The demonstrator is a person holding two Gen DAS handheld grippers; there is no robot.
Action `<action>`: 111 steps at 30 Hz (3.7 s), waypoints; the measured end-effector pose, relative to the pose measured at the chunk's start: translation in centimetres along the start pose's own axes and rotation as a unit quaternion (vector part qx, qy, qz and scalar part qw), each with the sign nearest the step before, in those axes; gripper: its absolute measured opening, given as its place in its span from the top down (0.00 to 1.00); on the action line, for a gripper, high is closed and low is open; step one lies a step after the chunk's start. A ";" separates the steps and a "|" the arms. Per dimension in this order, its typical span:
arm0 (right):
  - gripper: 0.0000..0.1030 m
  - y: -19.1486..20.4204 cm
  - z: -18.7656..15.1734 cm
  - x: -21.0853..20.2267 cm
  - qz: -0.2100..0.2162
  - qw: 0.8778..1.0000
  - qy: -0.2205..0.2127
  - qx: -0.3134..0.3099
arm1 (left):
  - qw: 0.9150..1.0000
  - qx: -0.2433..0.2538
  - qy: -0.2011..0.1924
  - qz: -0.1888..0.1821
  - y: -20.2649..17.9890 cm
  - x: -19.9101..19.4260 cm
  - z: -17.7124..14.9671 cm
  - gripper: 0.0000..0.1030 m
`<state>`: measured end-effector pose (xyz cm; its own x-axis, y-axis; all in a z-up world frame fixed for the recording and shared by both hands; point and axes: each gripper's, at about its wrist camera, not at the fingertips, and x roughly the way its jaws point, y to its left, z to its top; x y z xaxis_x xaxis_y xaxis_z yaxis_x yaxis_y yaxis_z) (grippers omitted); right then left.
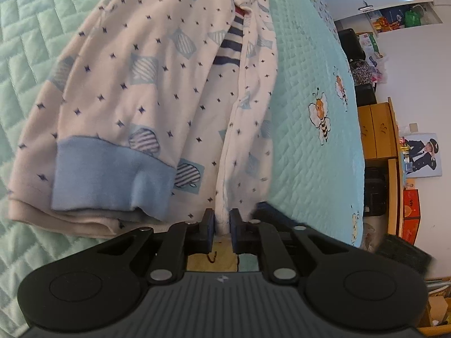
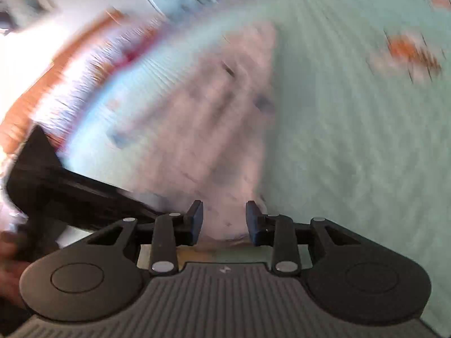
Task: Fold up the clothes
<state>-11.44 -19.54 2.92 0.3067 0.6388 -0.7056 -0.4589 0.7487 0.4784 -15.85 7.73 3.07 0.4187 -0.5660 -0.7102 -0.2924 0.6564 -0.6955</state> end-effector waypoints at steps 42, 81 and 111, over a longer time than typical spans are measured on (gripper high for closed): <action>0.88 -4.8 -0.5 -0.6 0.106 0.990 -0.005 0.091 | 0.991 0.060 -0.122 0.013 -3.0 2.8 13.8 0.94; 0.88 -5.0 -0.6 -0.6 0.109 0.990 -0.001 0.091 | 0.990 0.069 -0.102 0.064 -3.1 4.6 14.2 0.98; 0.51 -1.6 -1.0 -5.8 0.067 0.995 -0.037 0.060 | 0.992 0.111 -0.016 0.050 -2.3 1.4 1.5 0.68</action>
<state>-13.32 -24.62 5.71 0.3130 0.7420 -0.5929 -0.3984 0.6692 0.6272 -13.32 6.16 3.90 0.4254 -0.4792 -0.7677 -0.1380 0.8040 -0.5784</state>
